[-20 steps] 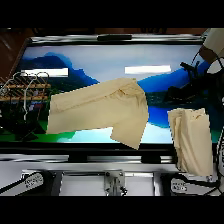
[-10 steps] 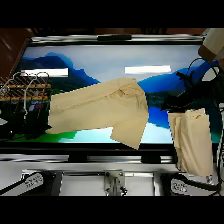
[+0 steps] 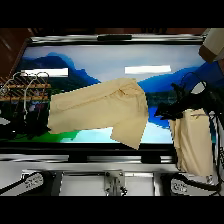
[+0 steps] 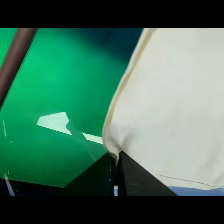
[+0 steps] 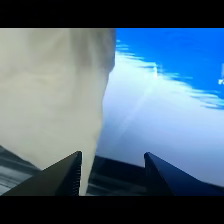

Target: Fold the shirts.

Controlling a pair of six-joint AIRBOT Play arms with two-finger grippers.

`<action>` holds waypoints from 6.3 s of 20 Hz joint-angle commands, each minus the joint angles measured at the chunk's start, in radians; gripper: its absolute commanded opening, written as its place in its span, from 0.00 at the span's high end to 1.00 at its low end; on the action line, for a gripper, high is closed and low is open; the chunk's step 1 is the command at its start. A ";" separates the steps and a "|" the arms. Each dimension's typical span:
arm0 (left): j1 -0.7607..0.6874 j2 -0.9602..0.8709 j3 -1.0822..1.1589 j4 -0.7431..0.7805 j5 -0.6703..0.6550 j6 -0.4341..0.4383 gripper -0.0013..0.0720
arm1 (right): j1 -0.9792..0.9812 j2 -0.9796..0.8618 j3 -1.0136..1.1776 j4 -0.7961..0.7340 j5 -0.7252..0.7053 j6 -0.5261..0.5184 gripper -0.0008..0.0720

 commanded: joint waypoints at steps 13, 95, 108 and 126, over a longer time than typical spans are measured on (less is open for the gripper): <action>-0.001 0.069 0.008 -0.008 -0.066 0.010 0.94 | 0.130 -0.092 -0.085 0.097 -0.359 0.022 0.90; -0.190 -0.219 0.558 0.230 -0.551 -0.119 0.30 | 0.059 -0.080 0.370 -0.272 0.327 0.028 0.35; -0.103 0.014 -0.042 0.107 -0.203 -0.014 0.30 | -0.054 0.189 0.042 -0.143 0.219 -0.046 0.35; -0.113 0.027 -0.061 0.052 -0.172 0.012 0.94 | -0.022 0.220 -0.515 -0.003 -0.191 -0.004 0.35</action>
